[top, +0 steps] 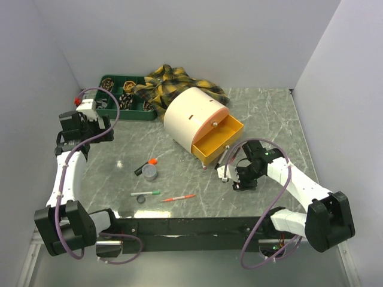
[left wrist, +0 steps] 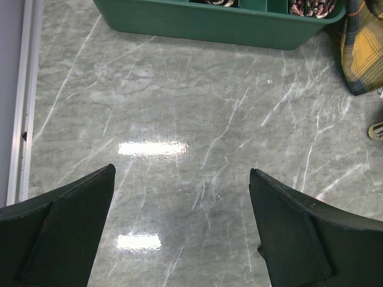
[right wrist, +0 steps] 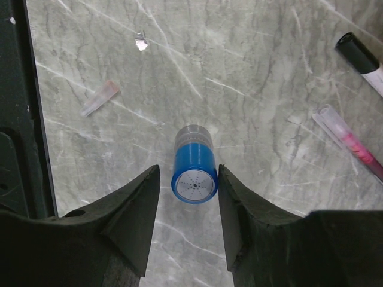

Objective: Sort the stationery into containers
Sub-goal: Pick up the stationery from the center of the board.

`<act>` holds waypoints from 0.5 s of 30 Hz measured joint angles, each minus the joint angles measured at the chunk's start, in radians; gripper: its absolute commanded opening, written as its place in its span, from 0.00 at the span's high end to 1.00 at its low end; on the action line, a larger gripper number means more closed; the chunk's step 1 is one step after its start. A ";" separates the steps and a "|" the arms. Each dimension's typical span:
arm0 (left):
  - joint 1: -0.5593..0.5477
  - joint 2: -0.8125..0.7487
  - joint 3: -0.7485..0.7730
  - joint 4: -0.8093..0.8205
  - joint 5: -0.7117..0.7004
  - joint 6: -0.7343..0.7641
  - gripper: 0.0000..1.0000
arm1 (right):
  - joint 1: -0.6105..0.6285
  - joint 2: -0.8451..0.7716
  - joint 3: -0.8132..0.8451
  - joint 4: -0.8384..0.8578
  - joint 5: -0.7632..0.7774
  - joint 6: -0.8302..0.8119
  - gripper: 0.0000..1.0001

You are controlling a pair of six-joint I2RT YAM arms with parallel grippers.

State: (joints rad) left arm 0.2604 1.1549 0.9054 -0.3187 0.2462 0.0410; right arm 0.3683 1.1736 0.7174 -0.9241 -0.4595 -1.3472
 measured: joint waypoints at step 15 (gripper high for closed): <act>0.000 0.020 0.000 0.019 0.021 -0.007 0.01 | 0.020 -0.008 0.035 -0.027 0.020 0.031 0.80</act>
State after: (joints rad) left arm 0.2607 1.1751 0.9054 -0.2996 0.2672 0.0338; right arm 0.3885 1.1660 0.7528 -0.9516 -0.4393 -1.3167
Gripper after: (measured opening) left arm 0.995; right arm 0.389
